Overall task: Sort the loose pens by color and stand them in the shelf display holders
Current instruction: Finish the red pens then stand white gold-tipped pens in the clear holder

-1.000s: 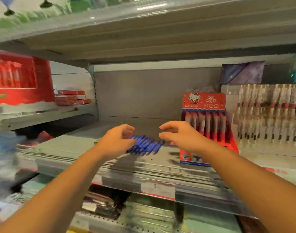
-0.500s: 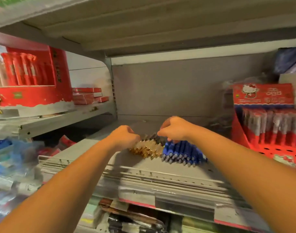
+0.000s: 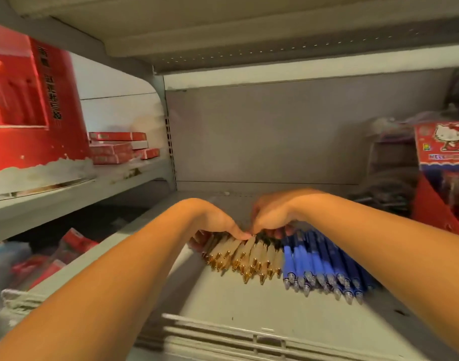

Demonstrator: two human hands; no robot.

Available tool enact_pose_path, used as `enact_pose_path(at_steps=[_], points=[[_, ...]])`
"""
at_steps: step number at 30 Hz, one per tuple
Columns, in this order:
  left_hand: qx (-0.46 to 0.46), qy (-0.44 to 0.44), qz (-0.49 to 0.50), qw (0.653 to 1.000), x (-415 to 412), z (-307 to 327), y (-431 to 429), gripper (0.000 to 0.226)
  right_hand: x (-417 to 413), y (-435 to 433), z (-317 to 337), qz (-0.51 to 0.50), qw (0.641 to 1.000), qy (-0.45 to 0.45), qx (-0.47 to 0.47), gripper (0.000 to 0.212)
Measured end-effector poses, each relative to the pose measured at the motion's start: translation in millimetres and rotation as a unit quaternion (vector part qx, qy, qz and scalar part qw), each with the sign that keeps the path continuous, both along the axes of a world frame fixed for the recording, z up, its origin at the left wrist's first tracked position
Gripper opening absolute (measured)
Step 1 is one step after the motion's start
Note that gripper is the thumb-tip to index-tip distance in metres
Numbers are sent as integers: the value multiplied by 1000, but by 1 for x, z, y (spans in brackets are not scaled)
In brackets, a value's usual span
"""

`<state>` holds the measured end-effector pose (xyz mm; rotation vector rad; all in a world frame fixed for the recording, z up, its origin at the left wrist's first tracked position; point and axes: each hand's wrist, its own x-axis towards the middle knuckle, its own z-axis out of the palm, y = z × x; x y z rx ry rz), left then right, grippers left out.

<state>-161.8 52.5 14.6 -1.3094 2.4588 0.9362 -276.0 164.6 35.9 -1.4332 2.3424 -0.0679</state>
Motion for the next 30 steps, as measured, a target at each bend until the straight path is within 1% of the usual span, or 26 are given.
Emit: enact_pose_path(at_steps=[1,4,6,8,11,14,17,20,25,28,30], points=[[0,-10,-10,1000,0,1,-2,60,1,-2,-2,-8,1000,3,8,27],[-48,-71,-75,994,-3,4,-1,30,6,-8,-5,-28,999,26,17,22],[-62,-79,-104,990,-5,5,1,25,12,-11,-6,-40,998,39,24,23],[-76,-77,-129,986,-4,7,3,25,17,-11,-7,-55,997,47,28,25],[-84,-66,-175,979,-3,6,4,24,23,-12,-7,-84,995,47,24,21],[-87,-70,-225,968,-4,4,8,26,26,-13,-10,-112,993,45,11,19],[-103,-70,-251,960,-3,5,7,28,24,-14,-15,-141,988,51,-21,21],[-104,-76,-256,958,-5,3,5,28,20,-11,-17,-183,980,33,-74,23],[-91,-116,-259,955,-3,6,10,19,12,-5,-15,-219,958,-5,-186,23],[-100,-127,-261,952,-4,6,10,20,8,1,-14,-223,951,-30,-214,22],[-100,-115,-240,959,-3,5,8,22,6,4,-13,-221,948,-39,-224,23]])
